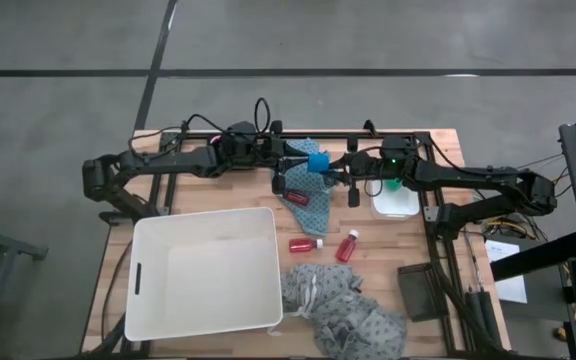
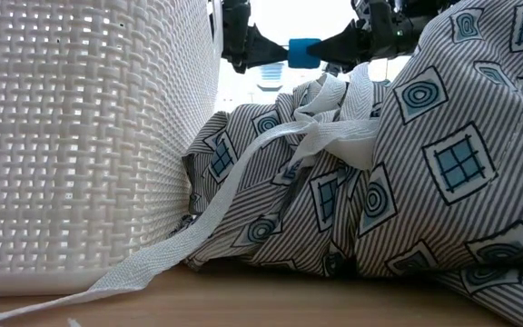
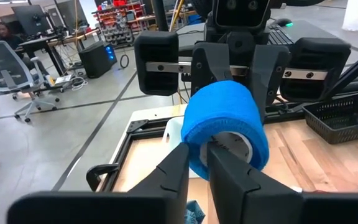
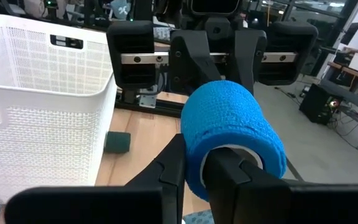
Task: Pick & Place Medicine items
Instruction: Put the blue bandage into the small white bin
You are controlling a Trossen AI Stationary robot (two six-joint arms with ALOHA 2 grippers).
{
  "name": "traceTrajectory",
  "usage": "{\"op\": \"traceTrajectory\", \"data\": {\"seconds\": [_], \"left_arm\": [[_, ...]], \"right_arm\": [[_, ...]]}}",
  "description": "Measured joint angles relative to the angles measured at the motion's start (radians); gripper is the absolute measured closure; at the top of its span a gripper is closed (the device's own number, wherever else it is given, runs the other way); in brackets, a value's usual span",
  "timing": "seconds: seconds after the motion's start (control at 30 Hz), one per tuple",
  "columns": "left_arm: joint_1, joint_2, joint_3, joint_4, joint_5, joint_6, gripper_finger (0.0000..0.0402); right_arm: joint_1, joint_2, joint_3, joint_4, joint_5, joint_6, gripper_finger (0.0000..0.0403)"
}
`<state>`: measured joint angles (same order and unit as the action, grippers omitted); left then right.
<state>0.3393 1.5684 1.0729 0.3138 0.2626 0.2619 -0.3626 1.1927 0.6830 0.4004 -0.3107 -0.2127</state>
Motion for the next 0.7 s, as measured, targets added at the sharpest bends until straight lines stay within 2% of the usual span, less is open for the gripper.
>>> {"op": "traceTrajectory", "data": {"seconds": [0.4, 0.7], "left_arm": [[0.0, 0.0, 0.0, 0.001, -0.003, 0.0, 0.0267], [0.0, 0.0, 0.0, 0.01, -0.008, 0.001, 0.0232]], "right_arm": [[0.0, 0.0, 0.0, -0.001, 0.001, 0.003, 0.0364], [0.0, -0.008, 0.0, -0.009, 0.0, 0.003, 0.0364]]}}
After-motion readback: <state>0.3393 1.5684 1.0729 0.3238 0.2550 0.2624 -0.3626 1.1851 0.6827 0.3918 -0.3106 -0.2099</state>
